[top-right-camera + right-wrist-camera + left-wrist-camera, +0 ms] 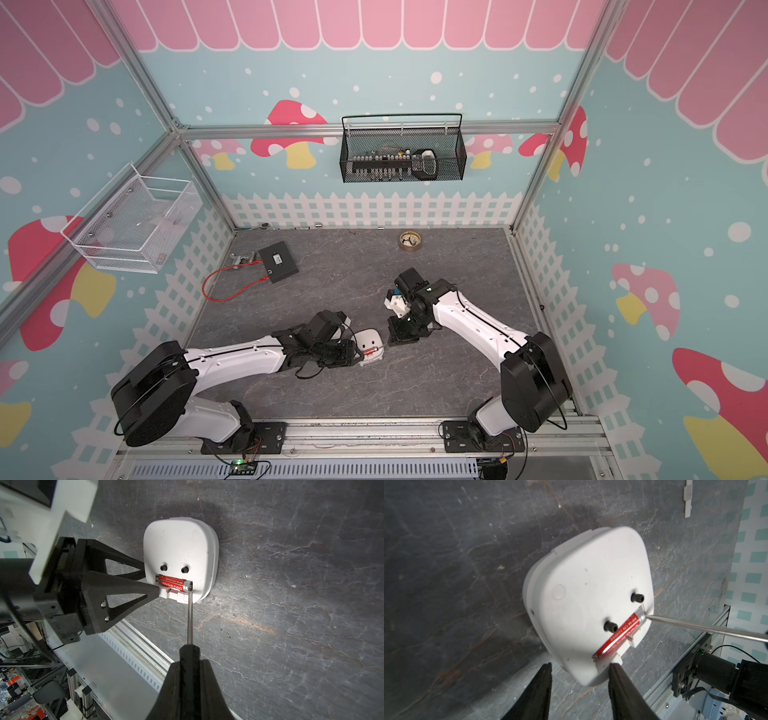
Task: Remove the battery from the alarm
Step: Release the battery from the alarm.
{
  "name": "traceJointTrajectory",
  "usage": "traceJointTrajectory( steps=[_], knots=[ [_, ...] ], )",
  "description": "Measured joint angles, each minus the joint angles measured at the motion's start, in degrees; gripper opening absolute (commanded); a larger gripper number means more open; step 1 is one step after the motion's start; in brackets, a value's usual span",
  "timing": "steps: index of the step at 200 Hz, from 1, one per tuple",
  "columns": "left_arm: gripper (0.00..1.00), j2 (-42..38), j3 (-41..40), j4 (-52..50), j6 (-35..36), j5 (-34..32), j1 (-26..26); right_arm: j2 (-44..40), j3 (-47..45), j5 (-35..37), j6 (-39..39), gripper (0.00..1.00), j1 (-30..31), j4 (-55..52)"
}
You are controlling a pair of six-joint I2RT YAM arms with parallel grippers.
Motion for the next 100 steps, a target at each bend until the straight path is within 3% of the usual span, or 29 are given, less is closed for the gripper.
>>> traceJointTrajectory(
  steps=[100],
  knots=[
    [0.45,0.22,0.00,0.37,0.17,0.39,0.02,0.00,1.79,-0.74,1.09,0.00,0.63,0.09]
  ],
)
